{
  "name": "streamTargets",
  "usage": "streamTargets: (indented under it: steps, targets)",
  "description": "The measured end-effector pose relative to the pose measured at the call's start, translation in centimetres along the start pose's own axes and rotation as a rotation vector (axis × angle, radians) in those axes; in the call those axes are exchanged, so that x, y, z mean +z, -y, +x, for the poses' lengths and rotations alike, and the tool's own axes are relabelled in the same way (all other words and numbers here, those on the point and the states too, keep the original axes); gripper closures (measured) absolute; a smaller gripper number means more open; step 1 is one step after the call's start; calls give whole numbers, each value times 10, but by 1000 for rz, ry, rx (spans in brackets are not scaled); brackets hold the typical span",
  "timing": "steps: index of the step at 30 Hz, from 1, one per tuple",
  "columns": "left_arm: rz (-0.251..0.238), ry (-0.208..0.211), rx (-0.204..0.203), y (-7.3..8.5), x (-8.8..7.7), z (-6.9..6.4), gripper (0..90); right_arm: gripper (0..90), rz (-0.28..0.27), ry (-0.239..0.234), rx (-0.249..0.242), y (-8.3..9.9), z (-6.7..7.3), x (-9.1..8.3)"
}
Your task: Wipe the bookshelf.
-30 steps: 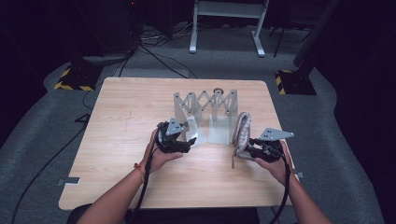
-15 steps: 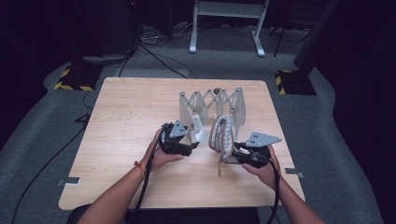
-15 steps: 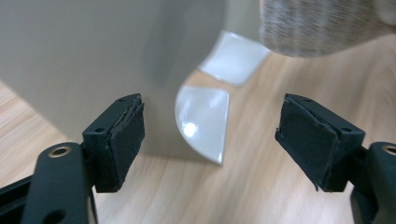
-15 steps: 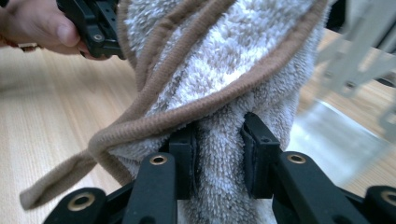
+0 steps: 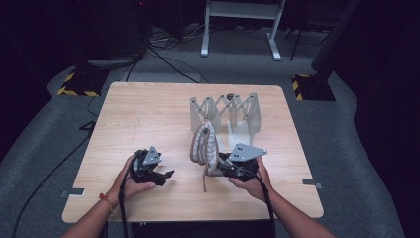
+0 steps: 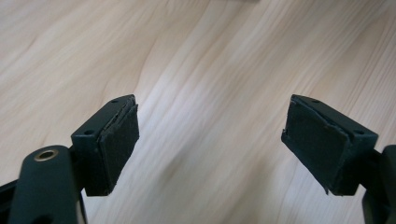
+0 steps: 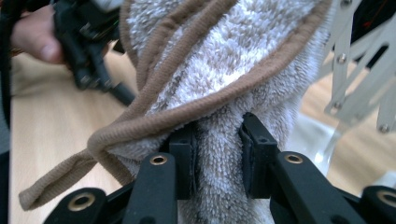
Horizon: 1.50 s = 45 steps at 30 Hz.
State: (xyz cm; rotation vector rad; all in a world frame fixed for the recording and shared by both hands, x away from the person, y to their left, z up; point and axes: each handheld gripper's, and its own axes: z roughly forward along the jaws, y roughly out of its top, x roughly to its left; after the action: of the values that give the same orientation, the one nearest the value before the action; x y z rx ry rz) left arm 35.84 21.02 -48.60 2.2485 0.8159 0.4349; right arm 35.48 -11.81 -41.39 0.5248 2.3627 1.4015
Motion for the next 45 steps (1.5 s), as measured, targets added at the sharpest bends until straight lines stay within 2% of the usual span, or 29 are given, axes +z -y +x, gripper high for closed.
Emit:
streamTargets:
  steps: [3,7,10,12,15,18,20,21,22,23,24,27,29,30,34,38,40,43,45]
  targets:
    - [33,-16,-10,16,-7,3,187,703,-4,32,-7,-9,7,9]
    - [65,-3,-18,29,-13,8,184,703,-10,86,-14,-24,15,26]
    - [68,18,-47,36,-18,14,184,703,-26,96,-17,-35,22,35]
    - [67,16,-51,38,-20,15,190,703,-28,98,-35,-42,29,39]
    - [64,41,-53,39,-19,15,192,703,-43,117,-81,-51,40,41]
    - [59,53,-50,40,-18,15,187,702,-51,131,-74,-59,44,46]
    - [55,55,-52,40,-18,15,178,702,-36,170,-92,-62,44,54]
    - [53,56,-53,40,-18,16,175,702,-12,204,-111,-62,43,61]
    - [52,59,-55,40,-17,16,172,702,5,234,-108,-59,41,68]
    - [46,58,-55,41,-17,16,170,703,20,248,-95,-56,38,74]
    - [44,58,-53,41,-17,16,168,704,48,275,-71,-50,32,82]
    - [41,66,-53,42,-17,17,164,707,85,351,-39,-33,19,95]
    - [40,62,-46,42,-17,18,164,709,102,355,-30,-26,15,99]
    - [39,64,-55,42,-17,17,164,710,114,359,-30,-21,14,102]
    - [40,65,-55,41,-16,16,166,715,135,377,-11,-7,13,106]
    - [37,67,-56,41,-16,16,166,719,158,397,-29,4,17,107]
    - [36,68,-55,41,-16,16,166,721,130,411,-51,-3,21,102]
    - [34,71,-54,41,-15,16,166,722,52,456,-103,-26,28,90]
    - [35,74,-53,41,-15,16,165,722,27,485,-144,-40,30,86]
